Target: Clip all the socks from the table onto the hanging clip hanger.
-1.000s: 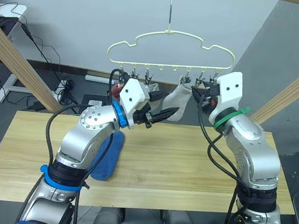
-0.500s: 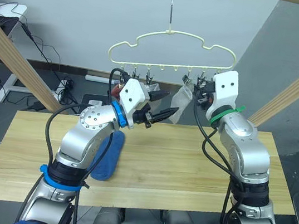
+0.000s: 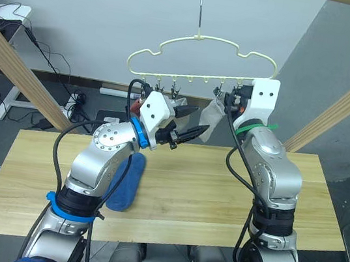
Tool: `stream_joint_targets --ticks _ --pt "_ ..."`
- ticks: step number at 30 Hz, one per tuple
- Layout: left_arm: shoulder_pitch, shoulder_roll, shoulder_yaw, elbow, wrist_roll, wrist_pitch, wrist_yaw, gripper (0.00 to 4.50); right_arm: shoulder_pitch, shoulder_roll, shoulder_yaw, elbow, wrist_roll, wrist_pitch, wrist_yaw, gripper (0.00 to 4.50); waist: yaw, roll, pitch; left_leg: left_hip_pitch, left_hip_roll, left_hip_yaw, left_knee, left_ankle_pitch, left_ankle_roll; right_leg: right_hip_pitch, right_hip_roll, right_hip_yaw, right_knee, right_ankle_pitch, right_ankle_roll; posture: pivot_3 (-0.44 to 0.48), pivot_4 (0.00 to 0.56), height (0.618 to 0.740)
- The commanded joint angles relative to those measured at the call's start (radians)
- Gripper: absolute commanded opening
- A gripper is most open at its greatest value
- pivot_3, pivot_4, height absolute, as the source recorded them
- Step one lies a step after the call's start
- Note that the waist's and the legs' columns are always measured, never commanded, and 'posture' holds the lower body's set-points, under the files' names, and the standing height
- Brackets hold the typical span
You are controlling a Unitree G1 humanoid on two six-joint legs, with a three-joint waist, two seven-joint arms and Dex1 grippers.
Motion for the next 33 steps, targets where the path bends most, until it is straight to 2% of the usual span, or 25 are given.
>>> stream_joint_targets --ticks 1,20,33 --pt "-0.013 0.006 0.002 -0.025 -0.004 -0.004 0.0 2.81 -0.031 0.036 -0.011 -0.07 0.002 0.002 -0.05 1.88 0.0 0.0 0.0 0.0 0.0 0.0 0.0 0.0 0.0 0.0 0.0 0.0 0.0 0.0 0.0 -0.179 0.259 0.74" --pt "-0.011 0.003 -0.004 -0.018 -0.004 -0.001 0.0 2.81 0.004 0.065 0.023 -0.096 -0.039 -0.004 -0.114 1.88 0.0 0.0 0.0 0.0 0.0 0.0 0.0 0.0 0.0 0.0 0.0 0.0 0.0 0.0 0.0 -0.187 0.26 0.74" --pt "-0.011 0.004 -0.003 -0.013 -0.002 -0.003 0.001 2.81 -0.009 0.061 0.051 -0.065 -0.02 0.013 -0.052 1.88 0.0 0.0 0.0 0.0 0.0 0.0 0.0 0.0 0.0 0.0 0.0 0.0 0.0 0.0 0.0 -0.183 0.261 0.74"
